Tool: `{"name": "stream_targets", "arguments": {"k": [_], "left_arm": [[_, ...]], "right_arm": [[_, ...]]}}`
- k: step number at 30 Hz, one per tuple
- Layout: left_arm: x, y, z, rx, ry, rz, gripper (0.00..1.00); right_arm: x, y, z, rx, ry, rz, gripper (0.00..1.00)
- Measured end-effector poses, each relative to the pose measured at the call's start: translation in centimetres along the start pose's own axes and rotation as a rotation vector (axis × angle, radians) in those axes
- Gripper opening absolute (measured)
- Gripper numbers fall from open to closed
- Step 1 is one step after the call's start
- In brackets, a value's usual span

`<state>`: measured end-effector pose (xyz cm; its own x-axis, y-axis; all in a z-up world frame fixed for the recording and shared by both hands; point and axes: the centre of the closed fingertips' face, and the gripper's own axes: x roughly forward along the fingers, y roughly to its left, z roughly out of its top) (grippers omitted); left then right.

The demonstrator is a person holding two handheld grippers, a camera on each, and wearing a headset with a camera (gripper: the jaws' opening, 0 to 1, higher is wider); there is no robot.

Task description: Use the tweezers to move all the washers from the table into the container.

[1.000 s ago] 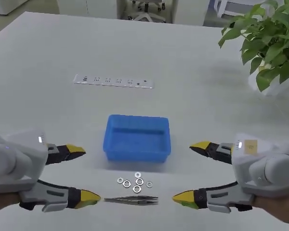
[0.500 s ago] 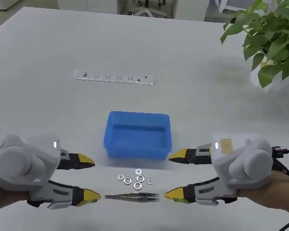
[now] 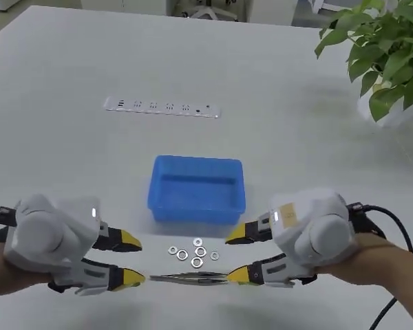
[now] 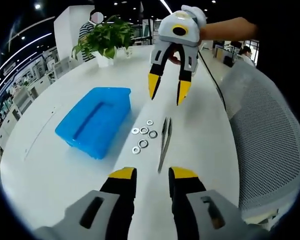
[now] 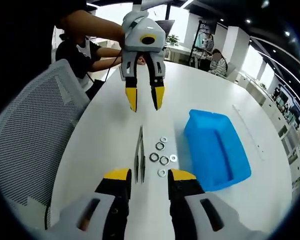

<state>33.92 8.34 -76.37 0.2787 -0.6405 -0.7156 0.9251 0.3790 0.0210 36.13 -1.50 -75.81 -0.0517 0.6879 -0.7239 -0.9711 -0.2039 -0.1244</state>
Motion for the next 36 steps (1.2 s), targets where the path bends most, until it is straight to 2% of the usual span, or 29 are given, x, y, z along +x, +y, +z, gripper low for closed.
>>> {"name": "stream_targets", "arguments": {"k": [13,26,36], "left_arm": [[1.5,-0.8,-0.7,0.042,0.053,-0.054,0.21],[2.9,-0.8,-1.7,0.077,0.095,-0.083,0.1],[3.6,-1.0,-1.8,0.106,0.109,-0.097,0.06]], "right_arm": [[2.0,1.1,-0.9,-0.053,0.062,0.087,0.23],[3.5,1.3,-1.4,-0.059,0.086,0.118,0.18],[4.3,1.6,-1.9,-0.065,0.101,0.129,0.14]]}}
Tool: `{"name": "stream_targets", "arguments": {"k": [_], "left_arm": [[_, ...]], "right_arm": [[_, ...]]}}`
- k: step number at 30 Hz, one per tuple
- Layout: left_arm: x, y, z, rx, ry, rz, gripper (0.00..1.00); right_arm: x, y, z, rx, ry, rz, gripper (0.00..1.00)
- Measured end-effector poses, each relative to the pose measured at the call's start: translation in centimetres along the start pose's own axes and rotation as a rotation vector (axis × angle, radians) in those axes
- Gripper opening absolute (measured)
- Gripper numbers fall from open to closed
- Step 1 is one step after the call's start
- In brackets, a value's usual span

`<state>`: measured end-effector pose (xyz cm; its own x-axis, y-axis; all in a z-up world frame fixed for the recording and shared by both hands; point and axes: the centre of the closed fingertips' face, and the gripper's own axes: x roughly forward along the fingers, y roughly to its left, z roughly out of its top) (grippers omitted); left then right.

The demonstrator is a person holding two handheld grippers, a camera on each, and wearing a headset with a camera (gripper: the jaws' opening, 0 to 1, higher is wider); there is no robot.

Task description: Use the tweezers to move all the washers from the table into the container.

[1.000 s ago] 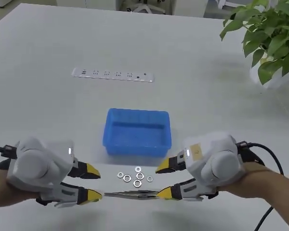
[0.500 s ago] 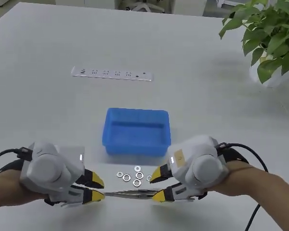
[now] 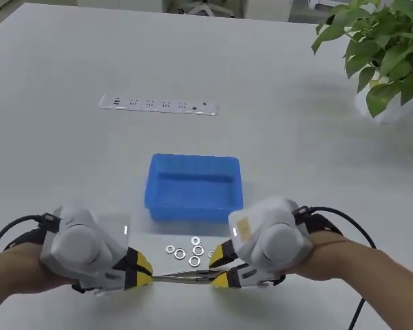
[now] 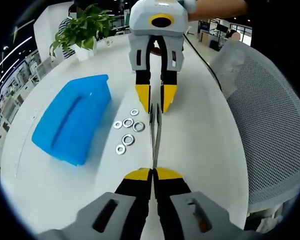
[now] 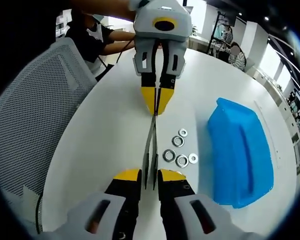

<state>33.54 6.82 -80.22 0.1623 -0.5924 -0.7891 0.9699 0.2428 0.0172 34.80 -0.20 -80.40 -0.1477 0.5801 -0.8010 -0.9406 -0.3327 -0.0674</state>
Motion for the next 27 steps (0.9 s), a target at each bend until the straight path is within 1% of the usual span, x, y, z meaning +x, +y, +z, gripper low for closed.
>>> {"name": "stream_targets", "arguments": {"k": [3,10,12,14,20,27], "left_arm": [[0.1,0.0,0.0,0.004,0.0,-0.004,0.06],[0.1,0.0,0.0,0.021,0.002,-0.003,0.06],[0.1,-0.1,0.0,0.017,0.004,-0.002,0.05],[0.0,0.0,0.0,0.029,0.006,0.007,0.05],[-0.6,-0.2,0.8,0.02,-0.01,0.006,0.05],[-1.5,-0.3,1.8,0.031,-0.016,0.009,0.05]], "right_arm": [[0.1,0.0,-0.1,0.001,0.0,-0.001,0.12],[0.1,0.1,-0.2,0.002,0.0,-0.007,0.11],[0.1,0.1,-0.2,0.008,-0.002,-0.01,0.11],[0.1,0.1,-0.2,0.01,-0.001,-0.012,0.11],[0.2,0.2,-0.1,0.019,-0.003,-0.011,0.12],[0.5,0.2,0.7,0.026,-0.019,-0.012,0.13]]}}
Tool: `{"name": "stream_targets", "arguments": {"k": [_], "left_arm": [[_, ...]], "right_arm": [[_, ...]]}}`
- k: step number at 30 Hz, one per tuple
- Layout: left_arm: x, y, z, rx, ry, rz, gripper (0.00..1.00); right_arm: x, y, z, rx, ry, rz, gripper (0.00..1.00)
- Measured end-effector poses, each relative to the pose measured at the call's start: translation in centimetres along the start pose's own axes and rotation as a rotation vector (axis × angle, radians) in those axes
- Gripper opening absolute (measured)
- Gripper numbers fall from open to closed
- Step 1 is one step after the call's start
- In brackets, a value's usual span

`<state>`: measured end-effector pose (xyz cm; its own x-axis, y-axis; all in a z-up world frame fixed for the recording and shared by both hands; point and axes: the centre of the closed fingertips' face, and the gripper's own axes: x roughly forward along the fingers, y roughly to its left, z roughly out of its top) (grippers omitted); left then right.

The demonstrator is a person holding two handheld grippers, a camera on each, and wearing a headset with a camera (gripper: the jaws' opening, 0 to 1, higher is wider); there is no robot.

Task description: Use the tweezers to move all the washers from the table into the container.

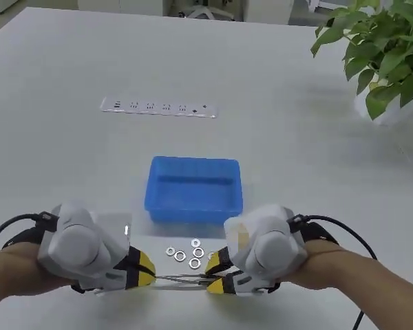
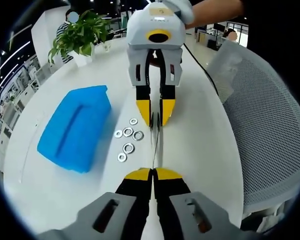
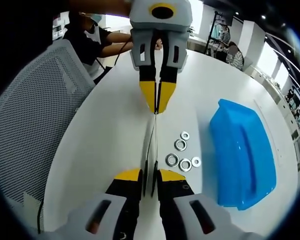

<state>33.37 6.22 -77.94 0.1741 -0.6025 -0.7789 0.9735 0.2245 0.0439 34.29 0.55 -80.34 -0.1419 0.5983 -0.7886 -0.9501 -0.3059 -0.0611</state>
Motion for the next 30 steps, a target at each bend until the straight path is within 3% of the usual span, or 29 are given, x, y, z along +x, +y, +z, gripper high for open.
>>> {"name": "stream_targets", "arguments": {"k": [8,30], "left_arm": [[-1.0,-0.2,1.4,0.019,-0.012,-0.005,0.05],[-3.9,0.2,7.1,0.114,-0.08,0.007,0.05]], "right_arm": [[0.1,0.0,0.4,0.005,-0.009,-0.011,0.13],[-1.0,-0.7,1.8,0.062,-0.057,-0.073,0.1]]}}
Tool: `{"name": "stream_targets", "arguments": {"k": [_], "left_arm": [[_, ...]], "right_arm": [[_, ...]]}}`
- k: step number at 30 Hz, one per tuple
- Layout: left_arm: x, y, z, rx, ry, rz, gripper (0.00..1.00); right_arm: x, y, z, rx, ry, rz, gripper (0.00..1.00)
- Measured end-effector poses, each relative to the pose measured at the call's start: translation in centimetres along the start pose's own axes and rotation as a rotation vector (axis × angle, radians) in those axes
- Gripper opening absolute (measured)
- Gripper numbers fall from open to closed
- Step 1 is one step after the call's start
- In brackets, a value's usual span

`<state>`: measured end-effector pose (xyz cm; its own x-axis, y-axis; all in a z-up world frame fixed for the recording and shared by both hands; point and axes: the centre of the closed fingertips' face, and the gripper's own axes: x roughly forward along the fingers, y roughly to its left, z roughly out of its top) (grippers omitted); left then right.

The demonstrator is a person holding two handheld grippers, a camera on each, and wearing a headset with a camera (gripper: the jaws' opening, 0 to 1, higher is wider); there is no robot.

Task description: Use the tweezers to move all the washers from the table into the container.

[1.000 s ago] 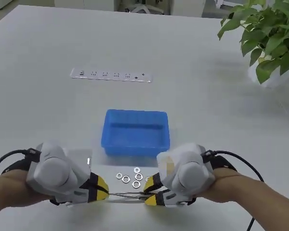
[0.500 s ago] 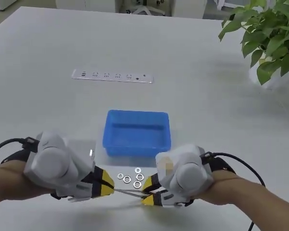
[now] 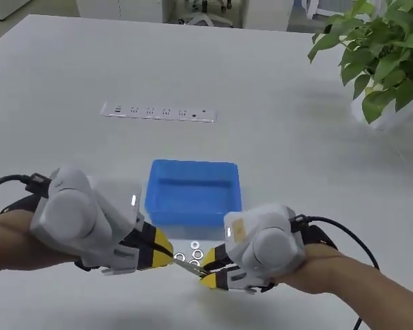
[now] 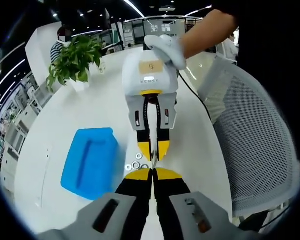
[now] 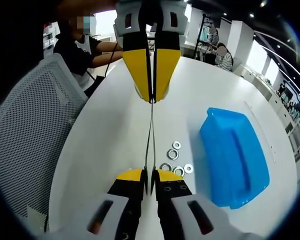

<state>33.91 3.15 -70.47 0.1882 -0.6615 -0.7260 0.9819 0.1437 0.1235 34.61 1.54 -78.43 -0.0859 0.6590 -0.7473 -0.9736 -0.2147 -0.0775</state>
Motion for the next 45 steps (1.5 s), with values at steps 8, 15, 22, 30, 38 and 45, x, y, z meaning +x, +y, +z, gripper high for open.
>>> {"name": "stream_targets", "arguments": {"k": [8,15,22,30,38,45], "left_arm": [[-0.3,0.2,2.1,0.028,-0.035,0.011,0.05],[0.0,0.1,3.4,0.036,-0.07,0.004,0.05],[0.8,-0.2,4.1,0.048,-0.087,-0.012,0.05],[1.2,-0.2,4.5,0.057,-0.111,-0.024,0.05],[1.2,0.1,4.2,0.05,-0.117,-0.017,0.08],[1.4,0.1,3.9,0.027,-0.128,-0.023,0.09]], "right_arm": [[0.0,-0.2,0.7,0.01,-0.029,-0.019,0.1],[0.0,-0.2,1.0,0.027,-0.057,-0.027,0.1],[0.2,0.2,0.9,0.045,-0.074,-0.025,0.1],[0.0,0.3,0.6,0.056,-0.085,-0.029,0.09],[-0.1,0.3,0.5,0.055,-0.085,-0.03,0.09],[-0.1,0.3,0.5,0.055,-0.085,-0.029,0.09]]}}
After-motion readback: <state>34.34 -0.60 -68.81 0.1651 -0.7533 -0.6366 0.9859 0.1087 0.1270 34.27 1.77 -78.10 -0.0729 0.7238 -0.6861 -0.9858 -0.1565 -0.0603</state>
